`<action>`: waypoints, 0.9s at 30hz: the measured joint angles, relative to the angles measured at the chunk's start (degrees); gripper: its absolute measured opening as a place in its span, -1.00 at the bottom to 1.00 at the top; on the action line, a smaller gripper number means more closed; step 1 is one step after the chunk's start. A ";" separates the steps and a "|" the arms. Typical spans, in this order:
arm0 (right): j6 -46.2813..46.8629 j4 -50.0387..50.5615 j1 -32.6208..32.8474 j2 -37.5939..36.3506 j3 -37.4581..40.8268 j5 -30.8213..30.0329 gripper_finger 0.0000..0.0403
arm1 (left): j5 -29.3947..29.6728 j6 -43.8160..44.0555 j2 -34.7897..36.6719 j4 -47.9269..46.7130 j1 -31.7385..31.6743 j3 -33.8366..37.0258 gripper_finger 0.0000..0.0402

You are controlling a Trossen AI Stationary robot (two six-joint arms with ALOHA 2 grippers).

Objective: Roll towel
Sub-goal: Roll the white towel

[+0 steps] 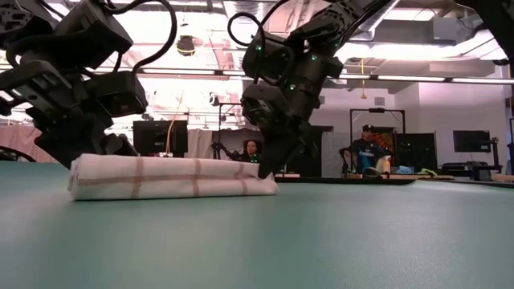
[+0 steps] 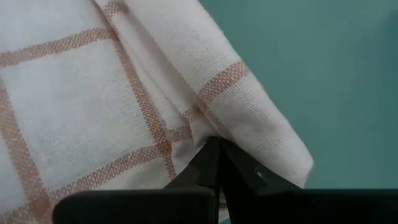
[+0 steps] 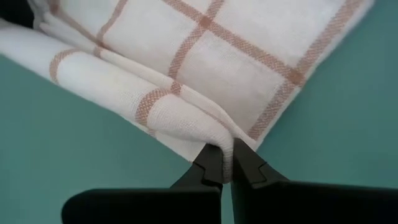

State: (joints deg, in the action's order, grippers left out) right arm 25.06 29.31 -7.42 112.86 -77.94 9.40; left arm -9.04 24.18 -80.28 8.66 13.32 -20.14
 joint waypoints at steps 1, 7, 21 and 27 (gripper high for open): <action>0.02 -0.02 -0.15 0.00 0.00 0.02 -0.92 | -0.73 0.98 0.01 0.47 0.00 0.00 -1.00; 0.18 0.13 -0.17 0.00 -0.01 -0.03 -0.92 | -3.73 7.00 3.39 -0.96 0.07 -1.01 -1.00; 0.61 -2.10 0.20 1.53 -0.08 -1.04 -0.92 | 3.66 6.95 14.58 -15.09 0.66 -5.33 -1.00; 0.34 -1.26 0.22 1.53 -1.07 -0.49 -0.92 | 7.41 6.68 21.13 -15.92 1.86 -8.46 -1.00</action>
State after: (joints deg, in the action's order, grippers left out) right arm 25.40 28.05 -7.20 114.39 -79.01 8.91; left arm -1.64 30.87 -59.15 -7.26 15.19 -28.60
